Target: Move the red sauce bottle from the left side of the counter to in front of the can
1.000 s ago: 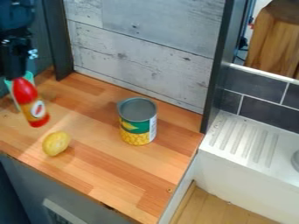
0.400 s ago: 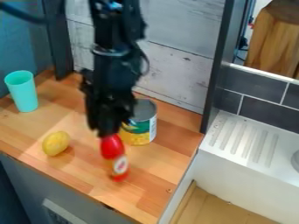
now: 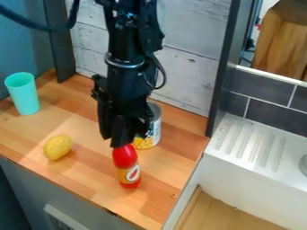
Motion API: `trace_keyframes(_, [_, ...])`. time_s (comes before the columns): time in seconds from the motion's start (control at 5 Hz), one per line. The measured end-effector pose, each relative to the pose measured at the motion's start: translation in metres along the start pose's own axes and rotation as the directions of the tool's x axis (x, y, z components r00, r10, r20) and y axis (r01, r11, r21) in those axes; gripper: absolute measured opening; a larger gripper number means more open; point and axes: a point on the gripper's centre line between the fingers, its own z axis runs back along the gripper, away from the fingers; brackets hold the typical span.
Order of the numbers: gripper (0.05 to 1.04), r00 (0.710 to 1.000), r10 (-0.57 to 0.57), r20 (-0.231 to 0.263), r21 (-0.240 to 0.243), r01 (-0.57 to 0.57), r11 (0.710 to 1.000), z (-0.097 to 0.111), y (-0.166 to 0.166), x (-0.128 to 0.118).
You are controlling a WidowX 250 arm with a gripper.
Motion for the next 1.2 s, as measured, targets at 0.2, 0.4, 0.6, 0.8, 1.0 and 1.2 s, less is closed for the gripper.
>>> trace_keyframes(0.2, [0.338,0.999,-0.008,-0.038,0.005,0.009,1.000,-0.009,0.002,0.000])
trace_keyframes(0.4, [0.338,0.998,-0.012,-0.057,0.005,0.013,1.000,-0.009,0.003,0.004])
trace_keyframes(0.6, [0.381,0.996,0.000,-0.086,-0.002,0.000,1.000,-0.012,0.007,0.006])
trace_keyframes(0.8, [0.687,0.995,0.021,-0.101,-0.017,-0.023,1.000,-0.015,0.010,0.004])
trace_keyframes(1.0, [0.965,0.993,0.041,-0.108,-0.050,-0.046,0.998,-0.014,0.012,0.001])
trace_keyframes(1.2, [1.006,0.998,0.052,0.026,-0.096,-0.049,0.994,0.016,0.016,-0.009])
